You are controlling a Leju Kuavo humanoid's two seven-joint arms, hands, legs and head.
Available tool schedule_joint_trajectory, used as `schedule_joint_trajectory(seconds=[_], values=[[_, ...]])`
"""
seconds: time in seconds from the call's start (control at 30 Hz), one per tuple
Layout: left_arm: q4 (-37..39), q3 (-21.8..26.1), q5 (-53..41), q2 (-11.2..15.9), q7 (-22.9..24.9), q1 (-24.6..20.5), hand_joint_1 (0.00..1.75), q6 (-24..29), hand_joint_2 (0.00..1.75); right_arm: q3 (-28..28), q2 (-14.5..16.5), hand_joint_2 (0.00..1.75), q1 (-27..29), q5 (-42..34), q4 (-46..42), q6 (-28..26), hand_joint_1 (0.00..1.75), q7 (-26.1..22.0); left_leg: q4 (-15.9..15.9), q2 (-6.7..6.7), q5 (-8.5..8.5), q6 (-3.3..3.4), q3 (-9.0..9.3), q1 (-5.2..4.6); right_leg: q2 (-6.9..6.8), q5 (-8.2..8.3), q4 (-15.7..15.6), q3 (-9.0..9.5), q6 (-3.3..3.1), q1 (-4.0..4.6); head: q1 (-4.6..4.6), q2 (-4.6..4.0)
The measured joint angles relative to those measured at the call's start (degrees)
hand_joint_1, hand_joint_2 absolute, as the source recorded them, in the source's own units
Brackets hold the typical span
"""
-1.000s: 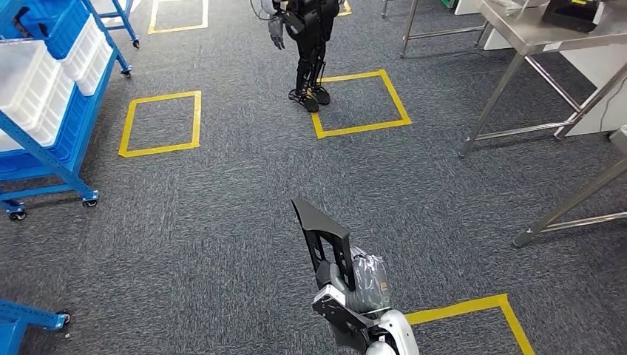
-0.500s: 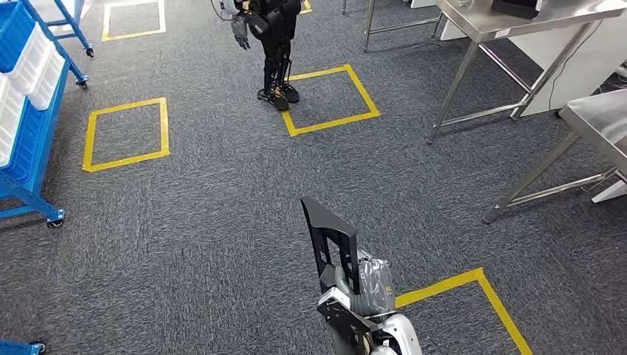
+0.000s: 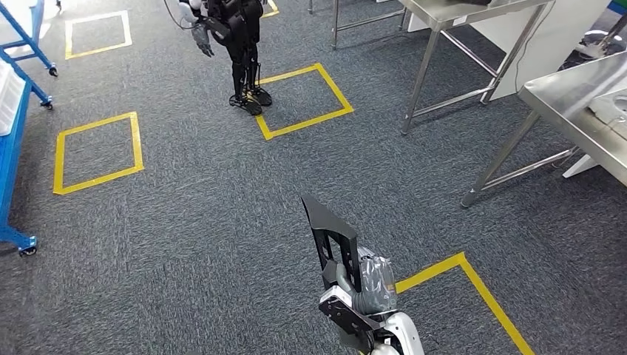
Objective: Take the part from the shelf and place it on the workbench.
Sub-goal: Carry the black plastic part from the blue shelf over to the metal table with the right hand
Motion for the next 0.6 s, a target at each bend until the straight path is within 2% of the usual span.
schedule_joint_trajectory(seconds=[0.03, 0.07, 0.1, 0.17, 0.2, 0.23, 0.27, 0.33, 0.37, 0.4, 0.43, 0.47, 0.53, 0.57, 0.6], values=[[0.01, 0.00, -0.04, 0.03, -0.11, -0.04, 0.00, 0.02, 1.75, -0.01, 0.00, 1.75, -0.02, 0.04, -0.07, 0.00, 1.75, 0.02, -3.84, -0.92, 1.49, 0.25, 1.73, -0.01, 0.49, 0.03, 0.06, -0.02, 0.16, 0.03, 0.00, 0.00], [0.01, 0.00, -0.10, 0.05, -0.20, -0.10, 0.00, 0.03, 1.75, -0.01, 0.00, 1.75, -0.03, 0.10, -0.18, -0.02, 1.75, 0.05, -6.41, -1.72, 2.25, 0.44, 2.86, -0.07, 0.90, 0.12, 0.08, -0.17, 0.43, -0.01, 0.00, 0.00], [0.01, -0.01, -0.14, 0.08, -0.27, -0.15, 0.00, 0.03, 1.75, -0.01, 0.00, 1.75, -0.01, 0.17, -0.30, -0.05, 1.75, 0.09, -7.58, -2.27, 2.32, 0.60, 3.32, -0.17, 1.28, 0.25, 0.08, -0.39, 0.76, -0.09, -0.01, 0.00], [0.01, -0.01, -0.29, 0.08, -0.40, -0.23, 0.00, 0.03, 1.75, -0.01, -0.01, 1.75, 0.16, 0.25, -0.66, -0.16, 1.75, 0.14, -8.08, -1.83, 2.46, 1.06, 3.41, -0.23, 1.89, 0.53, -0.12, -0.69, 1.55, -0.18, -0.01, 0.00], [0.00, 0.00, -0.36, 0.08, -0.45, -0.25, 0.00, 0.05, 1.75, -0.04, -0.02, 1.75, 0.28, 0.28, -0.87, -0.25, 1.75, 0.14, -8.44, -1.41, 2.73, 1.44, 3.49, -0.14, 1.61, 0.34, 0.03, -0.81, 1.85, -0.16, -0.01, 0.00], [-0.01, 0.01, -0.42, 0.08, -0.52, -0.28, 0.00, 0.08, 1.75, -0.07, -0.04, 1.75, 0.34, 0.28, -1.10, -0.32, 1.75, 0.14, -8.84, -0.92, 3.02, 1.87, 3.56, -0.03, 0.77, -0.50, 1.09, -1.32, 2.08, -0.08, 0.00, 0.00], [-0.01, 0.01, -0.44, 0.07, -0.57, -0.30, 0.00, 0.10, 1.75, -0.09, -0.05, 1.75, 0.36, 0.28, -1.30, -0.39, 1.75, 0.14, -9.20, -0.37, 3.27, 2.23, 3.62, 0.07, -0.33, -1.98, 3.36, -2.34, 2.26, 0.01, 0.01, 0.00], [0.00, 0.01, -0.49, 0.07, -0.63, -0.24, 0.00, 0.12, 1.75, -0.11, -0.07, 1.75, 0.43, 0.28, -1.51, -0.47, 1.75, 0.14, -9.31, 0.70, 3.37, 2.57, 3.56, -0.10, -2.18, -5.80, 10.58, -5.65, 2.47, -0.03, 0.01, 0.00], [0.01, 0.01, -0.51, 0.07, -0.63, -0.17, 0.00, 0.12, 1.75, -0.12, -0.08, 1.75, 0.52, 0.28, -1.55, -0.48, 1.75, 0.15, -9.28, 1.24, 3.35, 2.61, 3.53, -0.16, -2.42, -7.03, 13.83, -7.14, 2.61, -0.09, 0.01, 0.00], [0.01, 0.01, -0.54, 0.07, -0.63, -0.13, 0.00, 0.12, 1.75, -0.15, -0.10, 1.75, 0.66, 0.31, -1.57, -0.48, 1.75, 0.17, -9.23, 1.77, 3.30, 2.63, 3.50, -0.20, -2.54, -7.22, 15.43, -7.83, 2.73, -0.17, 0.01, 0.00], [0.01, 0.01, -0.56, 0.06, -0.63, -0.12, 0.00, 0.12, 1.75, -0.19, -0.11, 1.75, 0.77, 0.33, -1.58, -0.48, 1.75, 0.20, -9.16, 2.27, 3.24, 2.60, 3.49, -0.21, -2.70, -6.37, 14.92, -7.47, 2.82, -0.25, 0.02, 0.00], [0.01, 0.01, -0.58, 0.04, -0.63, -0.14, 0.00, 0.12, 1.75, -0.25, -0.13, 1.75, 0.85, 0.38, -1.62, -0.48, 1.75, 0.23, -9.06, 2.71, 3.16, 2.50, 3.52, -0.20, -3.03, -4.62, 12.07, -5.91, 2.84, -0.31, 0.02, 0.00], [0.01, 0.01, -0.64, -0.01, -0.64, -0.21, 0.00, 0.12, 1.75, -0.34, -0.13, 1.75, 0.85, 0.49, -1.81, -0.48, 1.75, 0.26, -8.68, 3.43, 2.82, 2.10, 3.56, -0.34, -4.76, -1.38, 3.96, -1.62, 2.59, -0.17, 0.02, 0.00], [0.01, 0.02, -0.66, -0.02, -0.64, -0.23, 0.00, 0.12, 1.75, -0.37, -0.13, 1.75, 0.82, 0.55, -1.96, -0.50, 1.75, 0.28, -8.50, 3.70, 2.66, 1.82, 3.55, -0.46, -5.34, -0.60, 1.21, -0.23, 2.33, -0.04, 0.02, 0.00], [0.01, 0.02, -0.68, -0.03, -0.65, -0.24, 0.00, 0.12, 1.75, -0.39, -0.14, 1.75, 0.82, 0.59, -2.09, -0.51, 1.75, 0.29, -8.37, 3.97, 2.53, 1.53, 3.55, -0.57, -5.66, -0.44, -0.13, 0.37, 2.06, 0.12, 0.01, 0.00]])
